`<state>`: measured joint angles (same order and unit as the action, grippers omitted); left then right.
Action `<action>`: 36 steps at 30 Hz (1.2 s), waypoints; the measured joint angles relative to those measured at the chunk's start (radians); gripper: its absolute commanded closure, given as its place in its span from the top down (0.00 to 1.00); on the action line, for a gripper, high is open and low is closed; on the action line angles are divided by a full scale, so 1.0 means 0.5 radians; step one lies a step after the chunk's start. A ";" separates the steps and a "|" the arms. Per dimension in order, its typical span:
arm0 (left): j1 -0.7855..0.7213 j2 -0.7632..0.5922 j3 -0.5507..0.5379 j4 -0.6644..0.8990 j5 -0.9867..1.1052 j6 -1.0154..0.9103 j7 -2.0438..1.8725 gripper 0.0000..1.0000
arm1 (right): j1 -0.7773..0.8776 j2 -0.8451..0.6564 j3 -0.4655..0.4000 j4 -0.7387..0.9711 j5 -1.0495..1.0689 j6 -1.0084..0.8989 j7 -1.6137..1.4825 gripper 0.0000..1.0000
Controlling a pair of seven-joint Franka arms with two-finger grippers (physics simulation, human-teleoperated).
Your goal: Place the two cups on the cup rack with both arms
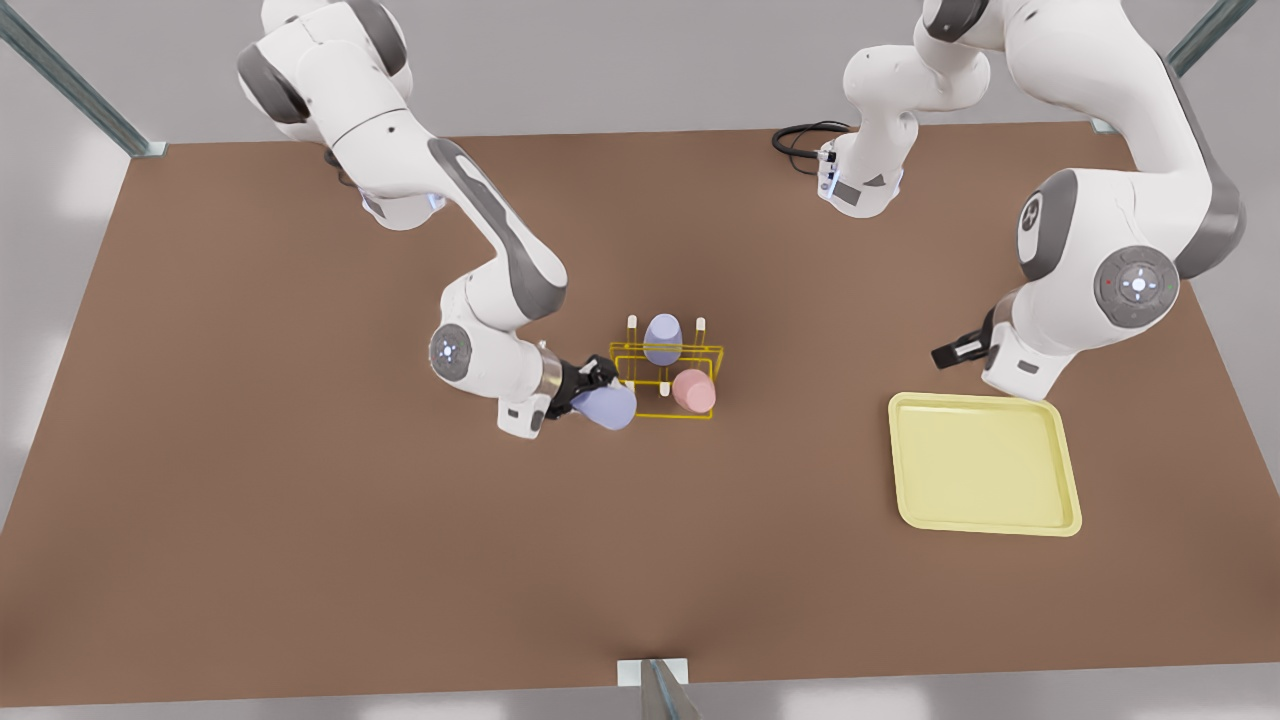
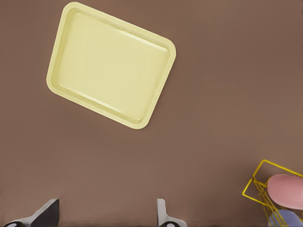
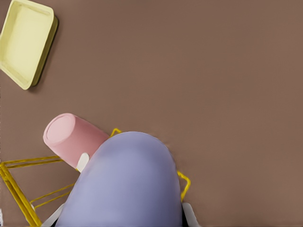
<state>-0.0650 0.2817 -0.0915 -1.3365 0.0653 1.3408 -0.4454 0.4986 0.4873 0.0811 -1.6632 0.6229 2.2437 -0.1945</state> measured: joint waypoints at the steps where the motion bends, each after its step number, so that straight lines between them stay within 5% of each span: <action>1: 0.011 0.000 0.001 0.000 -0.024 -0.021 0.047 1.00 | 0.013 0.002 0.000 -0.004 0.007 0.002 0.019 0.83; 11: 0.053 0.006 0.002 -0.003 -0.093 -0.119 0.403 1.00 | 0.089 0.053 0.003 -0.017 0.030 -0.012 0.153 0.84; 12: 0.053 0.007 0.002 -0.003 -0.094 -0.123 0.428 1.00 | 0.090 0.066 0.003 -0.014 0.031 -0.013 0.162 1.00; 22: 0.053 0.009 0.002 -0.003 -0.098 -0.143 0.621 1.00 | 0.059 0.101 -0.017 0.162 0.052 -0.099 0.238 1.00; 30: 0.053 0.010 0.000 -0.005 -0.098 -0.150 0.714 1.00 | -0.808 -0.069 -0.430 0.481 -1.080 -0.734 0.185 1.00; 36: 0.053 0.009 -0.001 -0.006 -0.098 -0.171 0.762 1.00 | -0.767 -0.554 -0.423 0.640 -1.267 -1.273 0.153 1.00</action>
<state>-0.0384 0.2864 -0.0918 -1.3395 0.0164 1.2552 -0.0646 0.1151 0.2102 -0.1305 -1.3433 -0.0105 1.6071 -0.1182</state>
